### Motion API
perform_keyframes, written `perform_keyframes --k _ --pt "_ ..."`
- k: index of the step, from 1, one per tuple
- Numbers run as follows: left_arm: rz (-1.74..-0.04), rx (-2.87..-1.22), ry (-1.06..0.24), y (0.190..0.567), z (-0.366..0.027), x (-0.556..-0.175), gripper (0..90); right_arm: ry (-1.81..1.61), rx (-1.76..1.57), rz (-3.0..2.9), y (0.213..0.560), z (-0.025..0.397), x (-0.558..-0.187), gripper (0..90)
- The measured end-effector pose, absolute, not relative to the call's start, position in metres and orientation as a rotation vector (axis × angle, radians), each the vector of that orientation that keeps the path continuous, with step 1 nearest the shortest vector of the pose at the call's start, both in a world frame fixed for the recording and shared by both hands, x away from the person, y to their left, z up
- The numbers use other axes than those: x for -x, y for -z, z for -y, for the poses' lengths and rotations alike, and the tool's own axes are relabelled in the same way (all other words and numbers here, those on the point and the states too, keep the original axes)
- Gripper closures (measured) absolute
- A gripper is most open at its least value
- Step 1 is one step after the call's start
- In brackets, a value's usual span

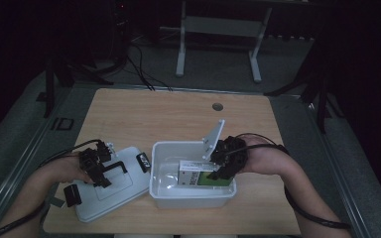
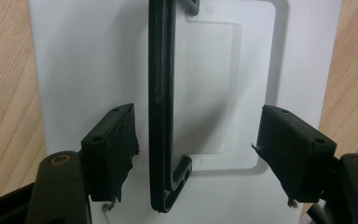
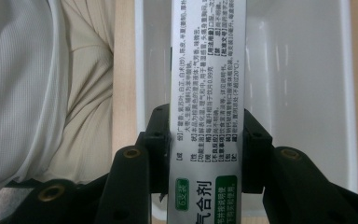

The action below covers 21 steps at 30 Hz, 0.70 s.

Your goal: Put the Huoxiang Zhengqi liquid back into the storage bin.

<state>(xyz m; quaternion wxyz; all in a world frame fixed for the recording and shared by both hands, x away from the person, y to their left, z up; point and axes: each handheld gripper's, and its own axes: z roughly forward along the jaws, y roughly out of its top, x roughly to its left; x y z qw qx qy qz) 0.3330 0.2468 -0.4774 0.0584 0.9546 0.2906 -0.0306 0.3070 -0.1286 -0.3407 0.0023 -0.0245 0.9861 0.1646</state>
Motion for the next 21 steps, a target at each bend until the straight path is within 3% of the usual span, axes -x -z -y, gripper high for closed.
perform_keyframes --k 21 --pt "-0.887 -2.890 0.088 0.478 -0.249 -0.333 28.7 -0.441 0.066 -3.155 0.389 0.122 -0.317 63.3"
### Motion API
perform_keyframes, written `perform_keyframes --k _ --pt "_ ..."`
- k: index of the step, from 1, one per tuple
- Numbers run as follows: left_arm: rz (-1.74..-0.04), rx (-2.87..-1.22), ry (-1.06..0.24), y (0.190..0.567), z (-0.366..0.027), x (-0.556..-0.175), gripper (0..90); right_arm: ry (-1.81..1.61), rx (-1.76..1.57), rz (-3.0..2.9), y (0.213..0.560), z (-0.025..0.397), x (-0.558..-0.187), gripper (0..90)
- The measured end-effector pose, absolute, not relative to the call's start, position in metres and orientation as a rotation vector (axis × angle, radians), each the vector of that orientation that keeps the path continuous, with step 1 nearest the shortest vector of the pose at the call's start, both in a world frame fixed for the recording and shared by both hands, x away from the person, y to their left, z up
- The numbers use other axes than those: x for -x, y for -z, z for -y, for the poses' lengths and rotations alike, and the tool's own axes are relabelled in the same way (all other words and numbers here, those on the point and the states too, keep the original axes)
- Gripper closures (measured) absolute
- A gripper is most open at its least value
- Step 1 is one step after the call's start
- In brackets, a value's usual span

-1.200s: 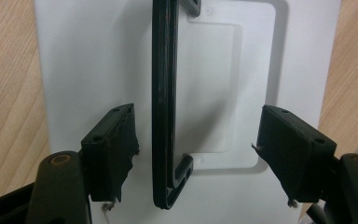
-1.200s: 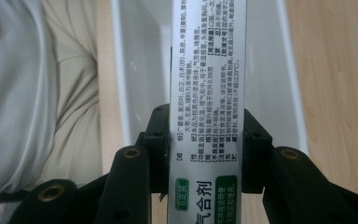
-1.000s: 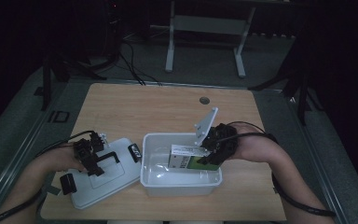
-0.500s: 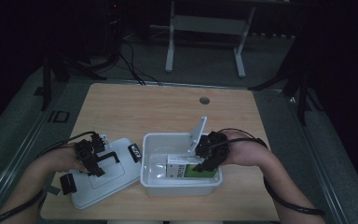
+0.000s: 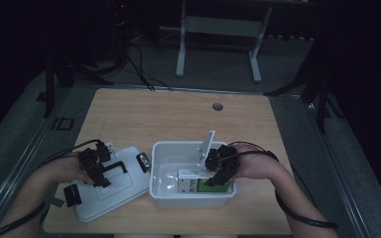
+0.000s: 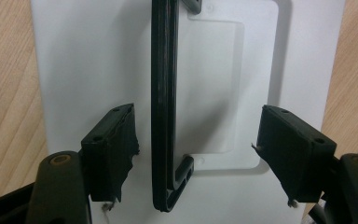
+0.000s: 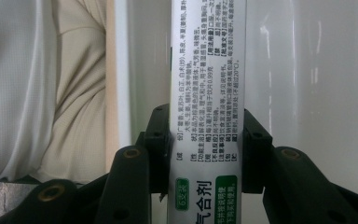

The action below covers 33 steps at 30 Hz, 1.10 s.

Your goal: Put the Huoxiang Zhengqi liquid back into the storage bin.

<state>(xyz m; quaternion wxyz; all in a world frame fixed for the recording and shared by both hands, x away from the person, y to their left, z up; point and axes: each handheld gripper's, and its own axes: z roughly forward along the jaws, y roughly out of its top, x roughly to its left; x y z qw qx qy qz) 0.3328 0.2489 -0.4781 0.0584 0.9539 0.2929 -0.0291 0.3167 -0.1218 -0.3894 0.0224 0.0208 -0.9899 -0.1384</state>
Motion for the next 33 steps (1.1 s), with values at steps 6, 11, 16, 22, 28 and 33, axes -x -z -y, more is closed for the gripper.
perform_keyframes --k 6,11,16,22,28,33 --pt "-0.886 -2.891 0.089 0.479 -0.249 -0.333 28.7 0.402 -0.051 3.051 0.405 0.122 -0.320 63.3" --pt "-0.885 -2.893 0.086 0.479 -0.248 -0.333 28.7 0.393 -0.044 3.034 0.416 0.120 -0.322 63.3" --pt "-0.885 -2.899 0.086 0.479 -0.247 -0.333 28.7 0.371 -0.044 3.031 0.426 0.119 -0.324 63.3" --pt "-0.883 -2.903 0.086 0.481 -0.247 -0.333 28.7 0.348 -0.035 3.023 0.436 0.119 -0.327 63.2" --pt "-0.893 -2.901 0.088 0.481 -0.247 -0.333 28.7 0.336 -0.029 3.018 0.444 0.119 -0.329 63.1" --pt "-0.889 -2.905 0.090 0.482 -0.248 -0.333 28.7 0.322 -0.034 3.014 0.448 0.118 -0.328 63.0"
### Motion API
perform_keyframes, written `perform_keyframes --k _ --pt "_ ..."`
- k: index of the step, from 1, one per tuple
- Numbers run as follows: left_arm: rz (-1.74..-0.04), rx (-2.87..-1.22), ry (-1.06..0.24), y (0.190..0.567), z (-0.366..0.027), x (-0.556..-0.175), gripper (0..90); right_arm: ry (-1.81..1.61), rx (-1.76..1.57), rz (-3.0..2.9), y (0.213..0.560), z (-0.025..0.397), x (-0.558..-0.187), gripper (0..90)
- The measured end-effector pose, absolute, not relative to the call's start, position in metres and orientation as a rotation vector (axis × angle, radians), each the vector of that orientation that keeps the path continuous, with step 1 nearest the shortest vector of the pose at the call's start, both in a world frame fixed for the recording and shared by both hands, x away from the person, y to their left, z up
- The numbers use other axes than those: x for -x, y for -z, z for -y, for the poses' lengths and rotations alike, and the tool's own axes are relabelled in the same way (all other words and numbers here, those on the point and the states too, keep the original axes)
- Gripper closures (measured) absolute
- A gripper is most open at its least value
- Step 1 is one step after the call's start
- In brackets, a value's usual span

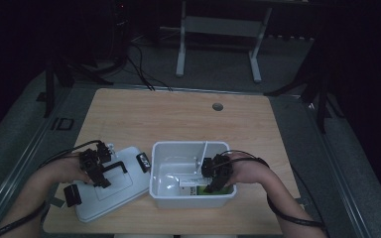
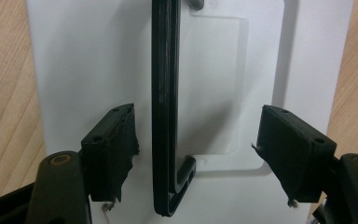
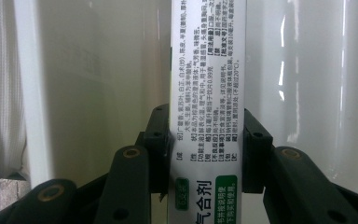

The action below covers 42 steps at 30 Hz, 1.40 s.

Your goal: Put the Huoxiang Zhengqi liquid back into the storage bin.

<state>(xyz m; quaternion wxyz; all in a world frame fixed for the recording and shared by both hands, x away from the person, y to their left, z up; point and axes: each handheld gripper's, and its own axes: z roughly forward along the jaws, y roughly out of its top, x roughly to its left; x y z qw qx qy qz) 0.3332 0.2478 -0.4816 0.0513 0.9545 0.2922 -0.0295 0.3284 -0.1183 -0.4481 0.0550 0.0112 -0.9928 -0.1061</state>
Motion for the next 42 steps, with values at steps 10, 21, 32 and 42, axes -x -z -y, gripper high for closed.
perform_keyframes --k 10,21,32,42 --pt "-0.893 -2.904 0.091 0.483 -0.250 -0.332 28.7 0.290 -0.011 3.001 0.453 0.118 -0.330 62.0" --pt "-0.891 -2.909 0.083 0.481 -0.249 -0.332 28.7 0.320 -0.017 3.003 0.435 0.122 -0.330 59.4" --pt "-0.873 -2.919 0.077 0.480 -0.246 -0.332 28.7 0.396 0.011 3.034 0.404 0.131 -0.334 56.8" --pt "-0.870 -2.903 0.070 0.480 -0.247 -0.332 28.7 0.502 0.102 3.072 0.382 0.156 -0.338 53.7"
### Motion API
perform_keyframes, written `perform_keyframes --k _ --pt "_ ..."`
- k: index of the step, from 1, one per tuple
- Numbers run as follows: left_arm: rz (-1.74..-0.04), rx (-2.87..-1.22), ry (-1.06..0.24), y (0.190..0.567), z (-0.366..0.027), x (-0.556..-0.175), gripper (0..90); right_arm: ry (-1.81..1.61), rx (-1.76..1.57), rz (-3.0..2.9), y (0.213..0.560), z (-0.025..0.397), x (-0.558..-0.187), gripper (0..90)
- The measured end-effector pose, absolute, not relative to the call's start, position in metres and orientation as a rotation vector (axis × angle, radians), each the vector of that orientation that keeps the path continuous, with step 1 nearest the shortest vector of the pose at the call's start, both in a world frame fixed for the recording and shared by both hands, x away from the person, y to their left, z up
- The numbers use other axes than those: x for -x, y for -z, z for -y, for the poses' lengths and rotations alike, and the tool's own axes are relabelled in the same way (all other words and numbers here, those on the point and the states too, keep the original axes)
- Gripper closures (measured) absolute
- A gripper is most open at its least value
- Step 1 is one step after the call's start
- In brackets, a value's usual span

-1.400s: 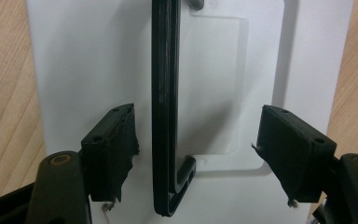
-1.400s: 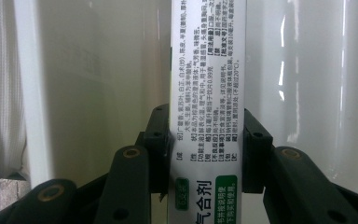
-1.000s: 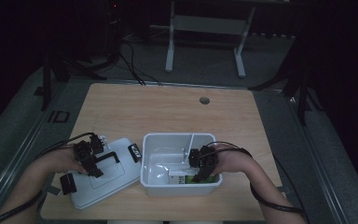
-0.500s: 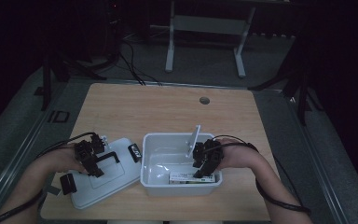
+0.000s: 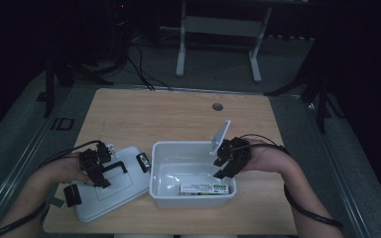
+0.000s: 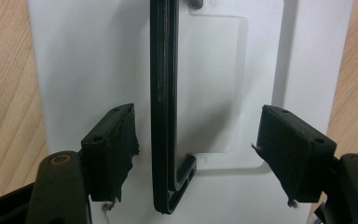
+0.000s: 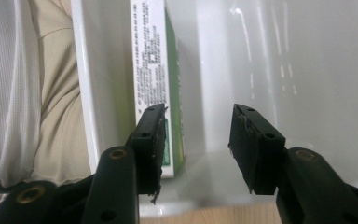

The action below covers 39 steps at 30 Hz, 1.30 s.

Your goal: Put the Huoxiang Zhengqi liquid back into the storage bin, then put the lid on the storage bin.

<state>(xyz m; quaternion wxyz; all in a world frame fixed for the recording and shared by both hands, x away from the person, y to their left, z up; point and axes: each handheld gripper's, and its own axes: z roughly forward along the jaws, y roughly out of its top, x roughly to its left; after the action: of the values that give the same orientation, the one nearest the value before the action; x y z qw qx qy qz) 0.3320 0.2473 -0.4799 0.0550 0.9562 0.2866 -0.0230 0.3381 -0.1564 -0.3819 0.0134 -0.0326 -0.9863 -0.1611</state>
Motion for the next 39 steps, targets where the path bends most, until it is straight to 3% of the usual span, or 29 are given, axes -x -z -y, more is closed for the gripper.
perform_keyframes --k 6,11,15,19,24,28,37,39 --pt "-0.848 -2.896 0.052 0.480 -0.246 -0.332 28.9 0.546 0.173 3.089 0.377 0.179 -0.340 48.1" --pt "-0.845 -2.896 0.070 0.481 -0.246 -0.334 29.0 0.604 0.282 3.087 0.374 0.203 -0.343 34.3" --pt "-0.835 -2.887 0.069 0.481 -0.246 -0.335 40.1 0.629 0.349 3.089 0.380 0.218 -0.346 23.4" --pt "-0.856 -2.880 0.041 0.481 -0.247 -0.337 42.8 0.612 0.349 3.105 0.388 0.230 -0.347 19.1" --pt "-0.845 -2.871 0.004 0.482 -0.246 -0.339 47.4 0.504 0.379 3.099 0.407 0.243 -0.348 19.1" --pt "-0.813 -2.885 -0.009 0.482 -0.246 -0.340 57.4 0.390 0.395 3.087 0.425 0.250 -0.349 19.9" --pt "-0.815 -2.826 0.109 0.484 -0.249 -0.343 83.0 0.306 0.411 3.075 0.454 0.257 -0.348 20.1" --pt "-0.812 -2.839 0.105 0.484 -0.250 -0.343 83.6 0.315 0.424 3.082 0.458 0.260 -0.349 20.1"
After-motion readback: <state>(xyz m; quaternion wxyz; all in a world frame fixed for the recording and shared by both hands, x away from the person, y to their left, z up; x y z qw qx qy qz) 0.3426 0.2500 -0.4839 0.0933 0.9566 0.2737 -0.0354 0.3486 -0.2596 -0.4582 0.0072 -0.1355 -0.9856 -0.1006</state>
